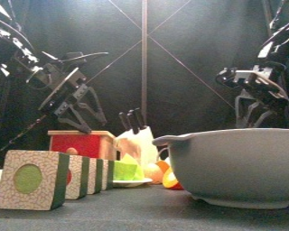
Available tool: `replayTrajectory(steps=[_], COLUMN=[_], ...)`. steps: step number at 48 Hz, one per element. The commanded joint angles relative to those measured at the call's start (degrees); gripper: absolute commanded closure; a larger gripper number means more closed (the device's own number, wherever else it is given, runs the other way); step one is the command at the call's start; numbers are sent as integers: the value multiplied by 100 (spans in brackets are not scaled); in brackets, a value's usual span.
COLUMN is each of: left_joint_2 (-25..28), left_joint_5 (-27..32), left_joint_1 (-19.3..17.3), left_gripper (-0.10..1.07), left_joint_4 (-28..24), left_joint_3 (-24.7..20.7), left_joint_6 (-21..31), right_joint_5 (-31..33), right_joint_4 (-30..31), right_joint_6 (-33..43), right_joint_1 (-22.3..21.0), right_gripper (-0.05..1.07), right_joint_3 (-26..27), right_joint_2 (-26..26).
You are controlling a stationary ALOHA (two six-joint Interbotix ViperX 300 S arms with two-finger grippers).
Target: Place pot lid on pan
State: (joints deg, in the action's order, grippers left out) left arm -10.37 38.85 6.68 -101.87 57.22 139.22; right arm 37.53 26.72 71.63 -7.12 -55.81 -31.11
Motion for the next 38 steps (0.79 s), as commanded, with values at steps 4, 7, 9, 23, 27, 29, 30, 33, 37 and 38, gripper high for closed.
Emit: replayTrajectory(steps=[4,7,9,23,27,29,30,33,37,38], left_joint_2=[-53,-53,-53,-53,-53,-53,-53,-53,-53,-53], left_joint_5=[18,18,-9,-44,-53,-44,-44,-53,-44,-53], left_joint_1=[-62,-53,-62,-114,-114,-114,-114,-114,-132,-132], left_gripper=[1,1,1,1,1,1,1,1,1,1], left_joint_4=[26,26,70,229,229,229,220,229,229,229], left_joint_3=[-88,-132,-141,-105,-70,-62,-62,-44,-44,-44], left_joint_6=[-18,-18,-9,-18,-18,-18,-18,-18,-18,-18], right_joint_5=[18,18,26,-325,-299,-299,-290,-264,-255,-255], right_joint_4=[475,694,888,1116,1160,1160,1160,1160,1160,1151], right_joint_6=[26,0,0,-9,-9,-9,-9,-9,-9,-9], right_joint_1=[-369,-861,-1345,-2426,-2522,-2575,-2593,-2646,-2681,-2689], right_gripper=[46,46,46,46,46,46,46,46,46,46], right_joint_3=[281,378,378,431,466,457,457,431,404,396], right_joint_2=[-123,-79,-62,896,1107,1169,1204,1257,1327,1336])
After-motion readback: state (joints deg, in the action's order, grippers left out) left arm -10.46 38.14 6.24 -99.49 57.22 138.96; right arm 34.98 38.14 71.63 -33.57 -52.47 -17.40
